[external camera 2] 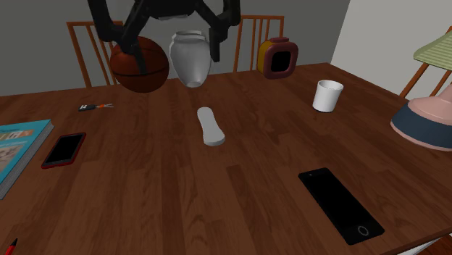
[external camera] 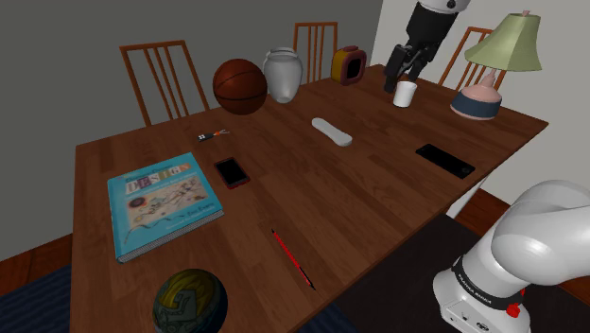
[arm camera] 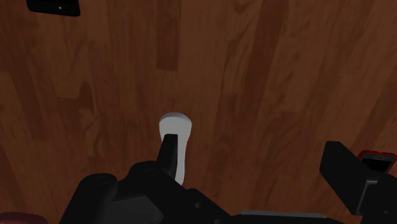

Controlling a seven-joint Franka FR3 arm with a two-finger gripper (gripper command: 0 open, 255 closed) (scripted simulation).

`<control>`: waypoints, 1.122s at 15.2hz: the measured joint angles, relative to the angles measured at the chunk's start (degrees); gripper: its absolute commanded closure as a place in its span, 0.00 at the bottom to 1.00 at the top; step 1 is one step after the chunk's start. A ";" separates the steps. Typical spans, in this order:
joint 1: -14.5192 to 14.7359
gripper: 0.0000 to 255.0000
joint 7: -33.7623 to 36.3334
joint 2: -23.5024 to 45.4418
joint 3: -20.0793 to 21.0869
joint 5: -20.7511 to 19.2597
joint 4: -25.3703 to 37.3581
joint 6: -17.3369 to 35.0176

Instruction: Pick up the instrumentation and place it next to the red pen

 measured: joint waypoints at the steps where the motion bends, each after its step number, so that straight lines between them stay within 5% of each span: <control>1: 0.00 0.00 0.00 0.00 0.00 0.00 0.00 0.00; 17: -2.06 0.00 -1.39 26.05 -3.47 -0.77 2.31 22.07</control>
